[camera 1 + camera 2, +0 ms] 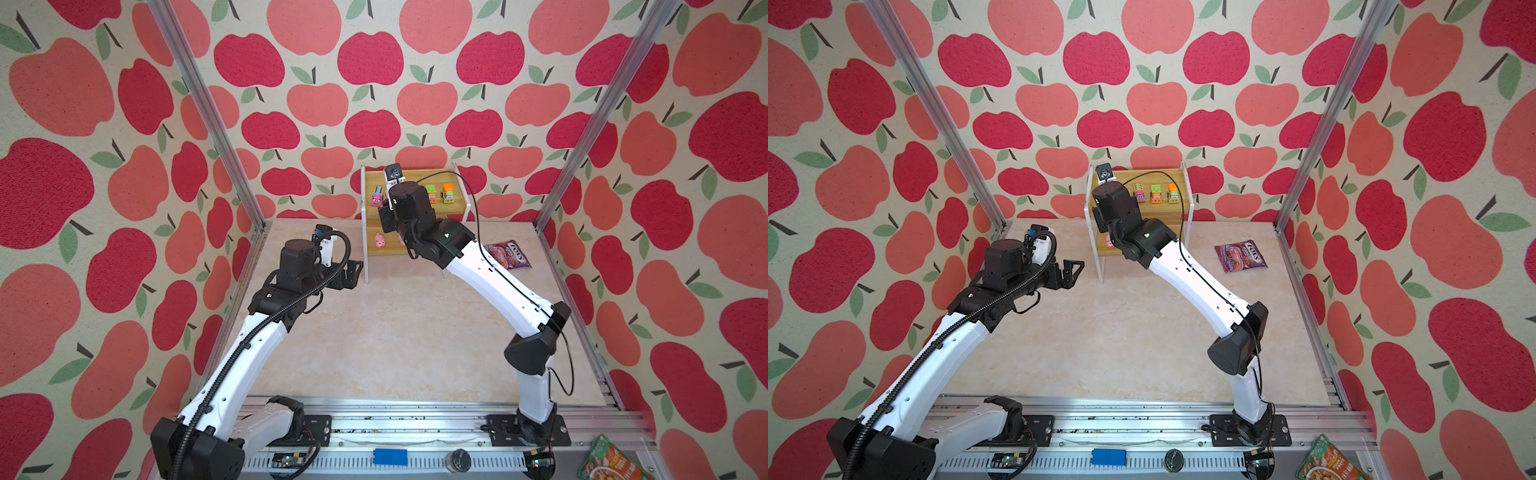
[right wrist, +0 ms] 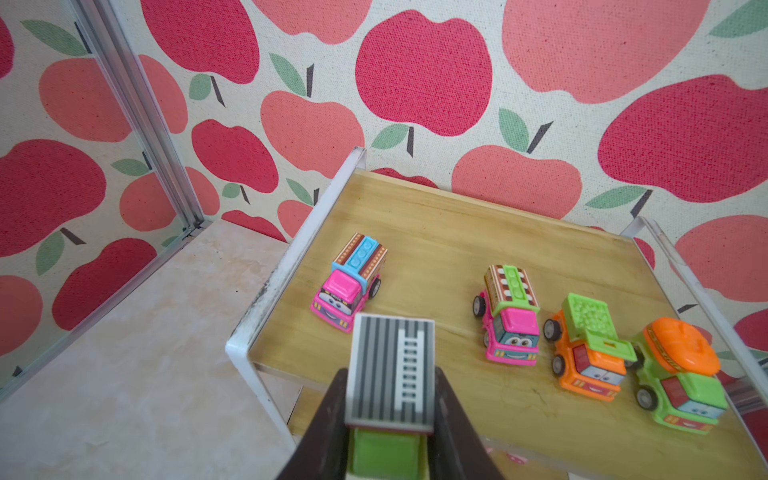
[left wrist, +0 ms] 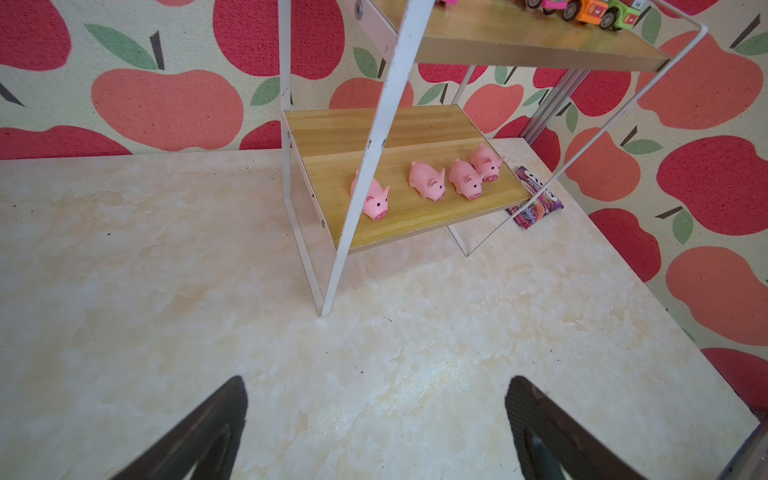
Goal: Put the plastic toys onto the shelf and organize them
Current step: 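Set the car on the top tier beside the pink truck, open right gripper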
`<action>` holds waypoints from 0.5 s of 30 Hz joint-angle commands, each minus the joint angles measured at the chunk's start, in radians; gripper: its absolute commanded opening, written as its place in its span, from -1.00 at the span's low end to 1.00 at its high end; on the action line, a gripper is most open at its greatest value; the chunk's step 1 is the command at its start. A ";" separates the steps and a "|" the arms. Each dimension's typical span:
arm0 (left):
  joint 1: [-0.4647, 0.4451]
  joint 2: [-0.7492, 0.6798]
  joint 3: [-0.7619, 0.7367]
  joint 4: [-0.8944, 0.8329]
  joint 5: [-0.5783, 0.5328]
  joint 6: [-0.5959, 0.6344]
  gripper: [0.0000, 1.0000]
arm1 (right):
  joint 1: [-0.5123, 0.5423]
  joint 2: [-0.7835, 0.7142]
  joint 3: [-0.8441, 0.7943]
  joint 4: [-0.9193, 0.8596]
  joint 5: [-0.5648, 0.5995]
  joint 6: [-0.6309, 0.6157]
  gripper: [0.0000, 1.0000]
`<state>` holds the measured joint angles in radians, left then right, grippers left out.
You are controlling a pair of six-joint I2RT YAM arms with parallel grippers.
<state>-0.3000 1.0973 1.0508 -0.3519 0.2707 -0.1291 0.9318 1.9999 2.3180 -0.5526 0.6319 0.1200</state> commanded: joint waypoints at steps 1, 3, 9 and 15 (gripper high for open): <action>-0.005 -0.061 -0.054 0.113 0.040 0.058 0.98 | -0.022 0.025 0.072 -0.009 0.035 -0.018 -0.45; -0.010 -0.086 -0.091 0.168 0.055 0.069 0.98 | -0.028 0.038 0.088 0.004 0.031 -0.012 -0.44; -0.013 -0.143 -0.175 0.314 0.094 0.091 0.99 | -0.039 0.076 0.133 0.012 0.014 0.005 -0.44; -0.015 -0.186 -0.258 0.475 0.151 0.098 0.99 | -0.054 0.109 0.183 -0.007 -0.006 0.030 -0.44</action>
<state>-0.3111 0.9337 0.8211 -0.0029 0.3759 -0.0528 0.8894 2.0884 2.4584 -0.5518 0.6312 0.1280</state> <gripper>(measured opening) 0.992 0.301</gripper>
